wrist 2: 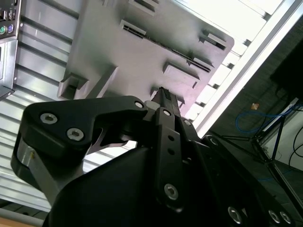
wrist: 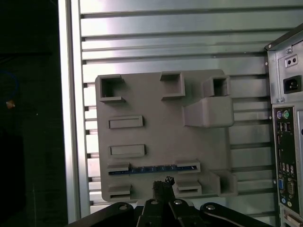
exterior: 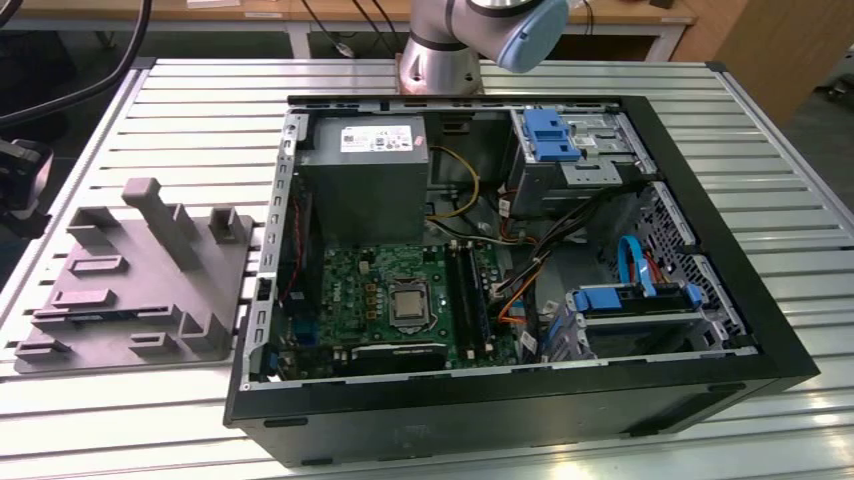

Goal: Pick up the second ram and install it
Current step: 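Reach for the second ram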

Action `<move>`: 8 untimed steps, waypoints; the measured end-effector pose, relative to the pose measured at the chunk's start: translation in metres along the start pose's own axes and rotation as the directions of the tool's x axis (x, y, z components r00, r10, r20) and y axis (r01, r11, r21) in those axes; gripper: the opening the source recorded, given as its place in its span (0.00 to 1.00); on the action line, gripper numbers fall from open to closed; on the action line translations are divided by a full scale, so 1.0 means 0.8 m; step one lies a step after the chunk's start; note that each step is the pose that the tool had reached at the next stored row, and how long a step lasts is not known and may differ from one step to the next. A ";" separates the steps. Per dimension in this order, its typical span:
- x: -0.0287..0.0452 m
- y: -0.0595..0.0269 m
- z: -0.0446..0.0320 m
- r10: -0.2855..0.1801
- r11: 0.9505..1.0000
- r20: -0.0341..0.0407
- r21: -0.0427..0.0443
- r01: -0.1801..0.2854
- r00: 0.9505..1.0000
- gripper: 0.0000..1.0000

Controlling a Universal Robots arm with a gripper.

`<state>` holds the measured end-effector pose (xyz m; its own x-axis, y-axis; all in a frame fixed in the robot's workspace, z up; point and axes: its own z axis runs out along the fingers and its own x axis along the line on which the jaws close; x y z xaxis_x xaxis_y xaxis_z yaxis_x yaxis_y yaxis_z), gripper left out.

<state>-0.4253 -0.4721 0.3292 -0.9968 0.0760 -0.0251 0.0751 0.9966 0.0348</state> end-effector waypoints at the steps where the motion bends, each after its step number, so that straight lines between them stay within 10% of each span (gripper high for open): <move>1: 0.0000 0.000 0.0004 0.000 1.000 0.000 0.000 0.000 1.000 0.10; 8: 0.0000 0.000 0.0011 0.000 1.000 0.000 0.000 0.000 1.000 0.10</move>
<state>-0.4253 -0.4721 0.3283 -0.9968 0.0760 -0.0252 0.0751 0.9966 0.0349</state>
